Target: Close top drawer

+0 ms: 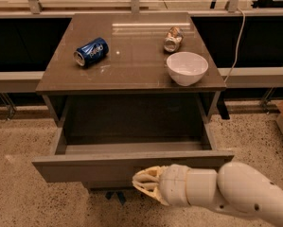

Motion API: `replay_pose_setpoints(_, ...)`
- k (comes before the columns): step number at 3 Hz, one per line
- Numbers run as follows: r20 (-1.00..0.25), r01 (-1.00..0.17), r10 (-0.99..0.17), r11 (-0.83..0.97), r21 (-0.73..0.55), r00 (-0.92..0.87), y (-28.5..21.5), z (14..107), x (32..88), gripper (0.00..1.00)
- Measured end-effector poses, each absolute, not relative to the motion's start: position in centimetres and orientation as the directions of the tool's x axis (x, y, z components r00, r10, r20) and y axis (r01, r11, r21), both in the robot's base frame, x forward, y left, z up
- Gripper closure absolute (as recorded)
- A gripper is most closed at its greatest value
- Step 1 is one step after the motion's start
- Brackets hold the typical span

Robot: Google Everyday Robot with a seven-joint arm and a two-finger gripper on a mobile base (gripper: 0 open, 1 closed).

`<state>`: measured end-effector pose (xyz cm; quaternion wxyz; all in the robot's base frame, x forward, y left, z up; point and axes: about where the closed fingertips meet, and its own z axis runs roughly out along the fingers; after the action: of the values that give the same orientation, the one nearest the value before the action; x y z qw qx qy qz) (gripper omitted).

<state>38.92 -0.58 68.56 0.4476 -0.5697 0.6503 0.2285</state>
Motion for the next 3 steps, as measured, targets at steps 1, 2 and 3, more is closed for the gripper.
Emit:
replay_pose_setpoints(1,-0.909,-0.937,-0.416,0.322,-0.137,-0.01,-3.4,65.2,38.1,1.0)
replay_pose_setpoints(2,-0.936,-0.936,-0.336,0.352,-0.023,-0.104,-4.2,59.9,40.2,1.0)
replay_pose_setpoints(3,-0.942,-0.941,-0.312,0.339,0.006,-0.119,-3.3,58.0,42.6,1.0)
